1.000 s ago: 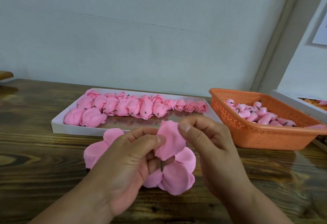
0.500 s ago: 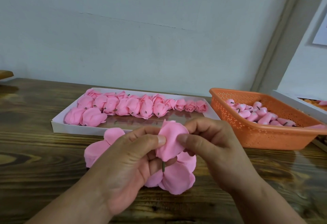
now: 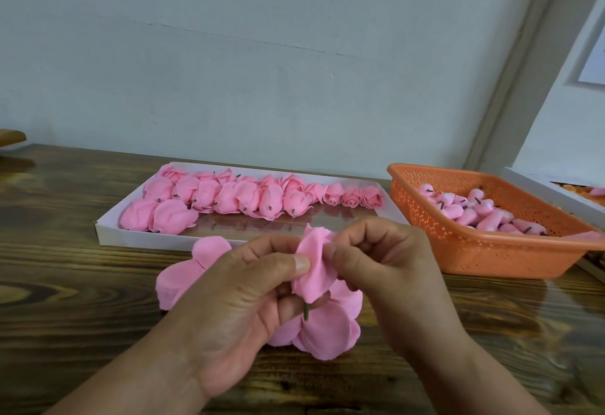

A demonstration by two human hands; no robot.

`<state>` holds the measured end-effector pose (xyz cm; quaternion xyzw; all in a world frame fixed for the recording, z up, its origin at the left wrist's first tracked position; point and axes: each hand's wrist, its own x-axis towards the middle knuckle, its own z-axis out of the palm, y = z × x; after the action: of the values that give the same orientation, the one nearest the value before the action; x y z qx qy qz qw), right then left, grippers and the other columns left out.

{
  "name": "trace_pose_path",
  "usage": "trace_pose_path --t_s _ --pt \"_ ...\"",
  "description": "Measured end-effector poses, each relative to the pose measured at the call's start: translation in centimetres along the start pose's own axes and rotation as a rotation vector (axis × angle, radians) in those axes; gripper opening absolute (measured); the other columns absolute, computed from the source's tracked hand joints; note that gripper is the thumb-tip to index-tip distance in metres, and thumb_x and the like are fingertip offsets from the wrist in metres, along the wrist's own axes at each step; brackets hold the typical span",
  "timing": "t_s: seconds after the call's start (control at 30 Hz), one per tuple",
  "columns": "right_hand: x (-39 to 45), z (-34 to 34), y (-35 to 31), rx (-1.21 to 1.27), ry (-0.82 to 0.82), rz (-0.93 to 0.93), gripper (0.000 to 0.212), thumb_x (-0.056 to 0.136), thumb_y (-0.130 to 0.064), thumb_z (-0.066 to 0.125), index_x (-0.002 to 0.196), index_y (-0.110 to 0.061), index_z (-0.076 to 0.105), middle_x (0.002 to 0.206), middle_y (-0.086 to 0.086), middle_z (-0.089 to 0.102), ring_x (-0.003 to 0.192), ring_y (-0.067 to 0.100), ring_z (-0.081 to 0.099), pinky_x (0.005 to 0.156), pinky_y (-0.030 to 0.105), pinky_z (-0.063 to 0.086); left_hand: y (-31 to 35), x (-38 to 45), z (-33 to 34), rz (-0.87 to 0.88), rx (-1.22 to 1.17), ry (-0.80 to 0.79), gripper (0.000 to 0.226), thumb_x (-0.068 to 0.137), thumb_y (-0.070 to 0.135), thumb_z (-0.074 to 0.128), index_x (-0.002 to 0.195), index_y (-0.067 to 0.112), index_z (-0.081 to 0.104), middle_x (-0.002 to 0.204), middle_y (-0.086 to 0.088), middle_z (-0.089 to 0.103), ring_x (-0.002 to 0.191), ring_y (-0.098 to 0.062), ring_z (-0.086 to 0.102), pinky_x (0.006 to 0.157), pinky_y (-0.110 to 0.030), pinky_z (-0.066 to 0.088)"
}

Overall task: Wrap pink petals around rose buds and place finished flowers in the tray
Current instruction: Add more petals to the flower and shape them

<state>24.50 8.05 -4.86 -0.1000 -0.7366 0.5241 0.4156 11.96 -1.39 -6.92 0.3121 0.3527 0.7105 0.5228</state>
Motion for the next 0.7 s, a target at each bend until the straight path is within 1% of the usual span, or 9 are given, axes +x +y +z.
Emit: trace_pose_path --t_s 0.1,0.13,0.2,0.27,0.37,0.47,0.57,0.63,0.7 --pt "-0.12 -0.03 -0.08 -0.076 0.007 0.024 0.002 0.065 -0.007 0.066 0.063 -0.007 0.065 0.059 0.011 0.064 0.054 0.015 0.056 0.05 0.025 0.046 -0.01 0.14 0.0 -0.002 -0.01 0.021 0.03 0.064 0.007 0.066 0.092 -0.003 0.072 0.097 -0.022 0.072 0.082 -0.022 0.072 0.063 -0.026 0.057" --pt "-0.13 -0.04 -0.14 -0.094 0.005 0.025 0.004 0.064 -0.005 0.068 0.063 -0.007 0.065 0.061 0.012 0.064 0.055 0.017 0.055 0.051 0.027 0.046 0.02 0.16 0.04 0.002 -0.008 0.022 0.032 0.064 0.007 0.066 0.093 -0.003 0.072 0.099 -0.022 0.072 0.082 -0.022 0.073 0.063 -0.026 0.057" --pt "-0.13 -0.03 -0.24 -0.144 0.01 0.002 0.019 0.067 0.006 0.072 0.061 -0.01 0.065 0.06 0.009 0.063 0.054 0.013 0.053 0.05 0.024 0.044 0.04 0.22 0.1 0.007 -0.009 0.029 0.033 0.062 0.008 0.067 0.093 -0.002 0.073 0.099 -0.022 0.072 0.081 -0.022 0.072 0.063 -0.026 0.057" --pt "-0.14 0.06 -0.4 -0.192 0.031 -0.017 0.026 0.069 0.01 0.07 0.058 -0.013 0.064 0.058 0.005 0.063 0.05 0.005 0.051 0.047 0.017 0.042 -0.02 0.26 -0.03 0.004 -0.028 0.041 0.032 0.062 0.006 0.067 0.092 -0.004 0.071 0.095 -0.023 0.072 0.079 -0.023 0.072 0.063 -0.027 0.057" --pt "-0.15 0.31 -0.52 -0.24 0.059 -0.042 0.022 0.07 0.005 0.071 0.056 -0.011 0.064 0.058 0.007 0.063 0.047 0.003 0.049 0.045 0.014 0.04 -0.06 0.22 -0.16 -0.008 -0.04 0.045 0.033 0.062 0.005 0.067 0.094 -0.005 0.07 0.093 -0.024 0.071 0.078 -0.025 0.073 0.062 -0.028 0.058" --pt "-0.23 0.49 -0.53 -0.274 0.095 -0.054 0.021 0.07 0.003 0.072 0.056 -0.011 0.063 0.057 0.007 0.063 0.047 0.004 0.049 0.044 0.017 0.041 -0.01 0.16 -0.11 -0.008 -0.027 0.039 0.029 0.063 0.005 0.066 0.09 -0.003 0.072 0.089 -0.022 0.072 0.077 -0.024 0.072 0.062 -0.028 0.057" --pt "-0.34 0.64 -0.41 -0.333 0.126 -0.082 0.024 0.07 0.0 0.074 0.055 -0.014 0.063 0.057 0.003 0.062 0.046 0.005 0.049 0.044 0.018 0.041 0.06 0.17 -0.12 -0.009 -0.004 0.032 0.034 0.063 0.006 0.068 0.095 -0.004 0.071 0.091 -0.022 0.072 0.078 -0.023 0.072 0.064 -0.028 0.057" --pt "-0.47 0.71 -0.31 -0.38 0.152 -0.109 0.027 0.071 -0.001 0.076 0.055 -0.017 0.062 0.057 0.001 0.062 0.046 0.005 0.049 0.043 0.015 0.04 0.09 0.15 -0.14 -0.005 0.013 0.035 0.035 0.063 0.006 0.067 0.097 -0.005 0.069 0.09 -0.022 0.071 0.075 -0.022 0.071 0.064 -0.028 0.057" --pt "-0.6 0.78 -0.31 -0.443 0.181 -0.146 0.029 0.071 0.0 0.076 0.057 -0.02 0.06 0.059 -0.002 0.061 0.048 0.008 0.05 0.044 0.015 0.04 0.04 0.06 -0.05 0.005 0.042 0.038 0.034 0.063 0.006 0.067 0.095 -0.005 0.069 0.09 -0.023 0.071 0.072 -0.022 0.07 0.064 -0.03 0.058"
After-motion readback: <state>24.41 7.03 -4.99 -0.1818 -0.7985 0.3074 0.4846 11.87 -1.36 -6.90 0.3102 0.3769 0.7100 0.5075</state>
